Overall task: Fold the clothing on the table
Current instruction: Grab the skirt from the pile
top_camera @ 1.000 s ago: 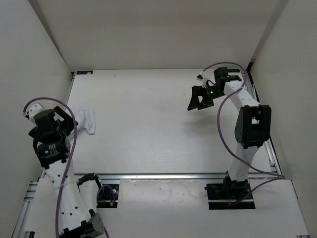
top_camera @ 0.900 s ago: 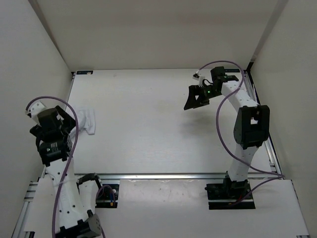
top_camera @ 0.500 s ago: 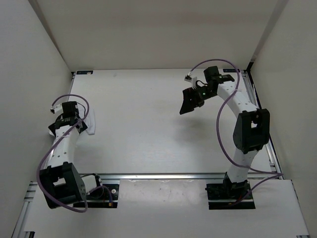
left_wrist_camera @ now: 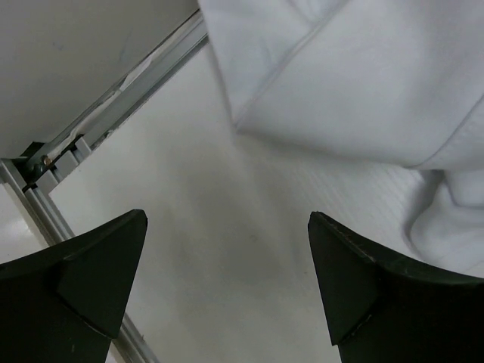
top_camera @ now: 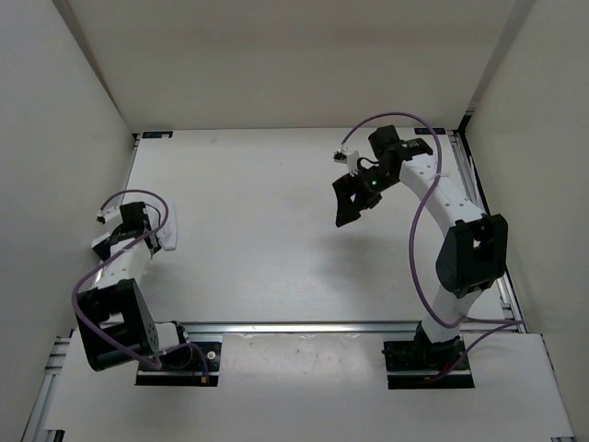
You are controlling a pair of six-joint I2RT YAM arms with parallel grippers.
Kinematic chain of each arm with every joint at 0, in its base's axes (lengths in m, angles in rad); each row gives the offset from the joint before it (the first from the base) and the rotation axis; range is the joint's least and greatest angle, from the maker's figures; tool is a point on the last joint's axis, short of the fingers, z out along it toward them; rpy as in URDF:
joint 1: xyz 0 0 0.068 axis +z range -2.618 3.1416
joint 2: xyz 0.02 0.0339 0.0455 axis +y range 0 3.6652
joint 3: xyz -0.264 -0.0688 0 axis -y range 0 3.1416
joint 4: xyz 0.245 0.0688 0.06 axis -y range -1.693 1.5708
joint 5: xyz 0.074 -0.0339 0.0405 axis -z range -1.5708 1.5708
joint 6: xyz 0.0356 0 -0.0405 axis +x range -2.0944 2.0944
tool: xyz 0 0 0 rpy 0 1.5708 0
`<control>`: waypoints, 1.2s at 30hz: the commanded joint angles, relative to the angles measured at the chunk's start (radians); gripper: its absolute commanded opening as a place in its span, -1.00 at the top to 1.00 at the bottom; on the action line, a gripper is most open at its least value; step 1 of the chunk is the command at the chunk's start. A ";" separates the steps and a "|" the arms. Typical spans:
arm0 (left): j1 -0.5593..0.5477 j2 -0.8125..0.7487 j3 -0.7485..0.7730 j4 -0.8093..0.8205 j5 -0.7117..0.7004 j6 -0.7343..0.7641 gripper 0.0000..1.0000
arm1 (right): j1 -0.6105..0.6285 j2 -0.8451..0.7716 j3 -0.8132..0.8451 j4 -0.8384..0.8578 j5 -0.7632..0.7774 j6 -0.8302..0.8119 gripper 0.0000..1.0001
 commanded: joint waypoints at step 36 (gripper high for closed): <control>0.017 0.318 0.275 0.164 0.138 0.076 1.00 | -0.073 0.053 0.124 -0.079 0.078 0.061 -0.98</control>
